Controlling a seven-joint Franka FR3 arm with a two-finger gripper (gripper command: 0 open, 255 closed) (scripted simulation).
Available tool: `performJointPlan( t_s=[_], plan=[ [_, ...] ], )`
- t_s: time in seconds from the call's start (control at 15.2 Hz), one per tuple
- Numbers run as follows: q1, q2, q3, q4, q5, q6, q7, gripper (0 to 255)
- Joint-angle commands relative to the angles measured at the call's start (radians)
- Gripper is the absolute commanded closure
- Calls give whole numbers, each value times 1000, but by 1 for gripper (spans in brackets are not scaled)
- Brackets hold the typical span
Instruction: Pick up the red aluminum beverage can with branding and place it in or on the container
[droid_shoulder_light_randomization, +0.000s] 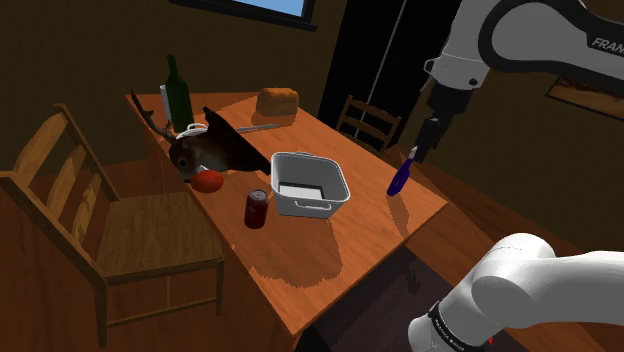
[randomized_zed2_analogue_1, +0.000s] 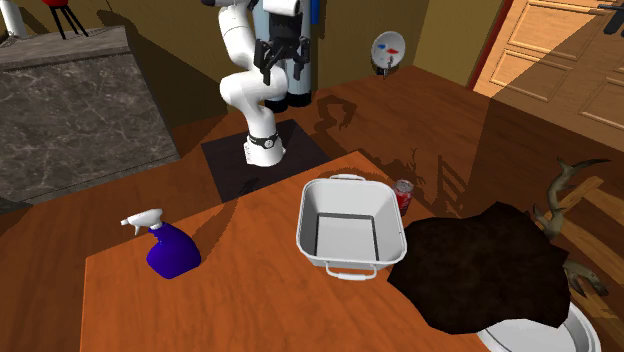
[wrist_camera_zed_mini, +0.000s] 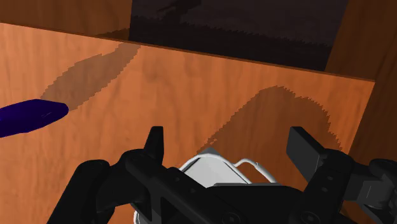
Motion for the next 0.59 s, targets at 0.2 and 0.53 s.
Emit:
performJointPlan(
  t_s=[0.2, 0.53],
  plan=[
    [7, 51, 35, -32, 35, 85, 53, 0],
    [18, 162, 94, -58, 84, 229, 136, 0]
  ],
)
